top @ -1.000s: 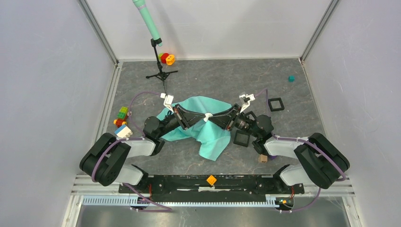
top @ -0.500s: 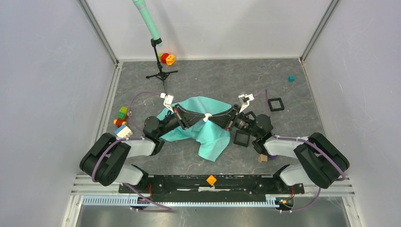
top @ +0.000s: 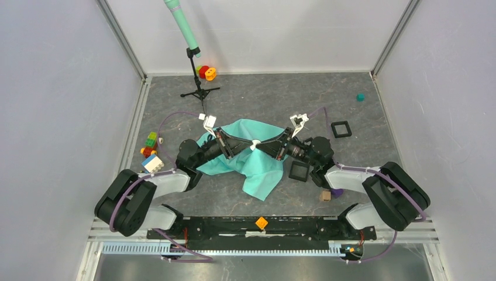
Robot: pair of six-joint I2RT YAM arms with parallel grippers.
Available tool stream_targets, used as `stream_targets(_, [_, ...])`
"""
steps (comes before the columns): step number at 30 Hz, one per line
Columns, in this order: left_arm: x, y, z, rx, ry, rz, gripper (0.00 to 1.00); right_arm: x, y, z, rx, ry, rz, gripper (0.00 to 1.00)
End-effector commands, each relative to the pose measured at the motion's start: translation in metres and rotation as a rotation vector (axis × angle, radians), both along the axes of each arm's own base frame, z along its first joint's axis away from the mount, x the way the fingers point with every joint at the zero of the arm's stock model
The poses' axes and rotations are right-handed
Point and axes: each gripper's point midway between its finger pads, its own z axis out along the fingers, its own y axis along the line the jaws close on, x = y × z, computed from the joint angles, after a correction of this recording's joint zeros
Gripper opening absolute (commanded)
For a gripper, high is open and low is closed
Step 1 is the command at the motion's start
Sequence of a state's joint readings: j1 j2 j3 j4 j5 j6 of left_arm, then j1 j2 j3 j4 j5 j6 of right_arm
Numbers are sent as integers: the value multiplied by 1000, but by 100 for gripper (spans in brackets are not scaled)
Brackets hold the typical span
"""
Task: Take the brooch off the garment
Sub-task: Remove the brooch from the clothes.
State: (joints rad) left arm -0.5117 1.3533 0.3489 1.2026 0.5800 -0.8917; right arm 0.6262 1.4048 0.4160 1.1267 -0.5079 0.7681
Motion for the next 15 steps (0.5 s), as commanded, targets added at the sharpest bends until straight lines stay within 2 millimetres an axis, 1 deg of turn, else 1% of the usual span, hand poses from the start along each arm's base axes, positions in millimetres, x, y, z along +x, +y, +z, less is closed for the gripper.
stream_targets(1, [-14,-12,19,36,-96,-86,2,-8,17,11,-7,-52,89,17])
stream_targets(6, [-13,-12,15,90,-89,-84,2,-9,21,10,-23,-55,108,18])
stream_targets(9, [-11,-12,13,111,-78,-80,2,-11,23,12,-20,-63,123,18])
stream_targets(13, [-7,-10,7,155,-57,-59,2,-15,24,15,-19,-76,141,21])
stream_targets(15, [-6,-10,3,172,-46,-54,2,-17,25,15,-22,-80,152,25])
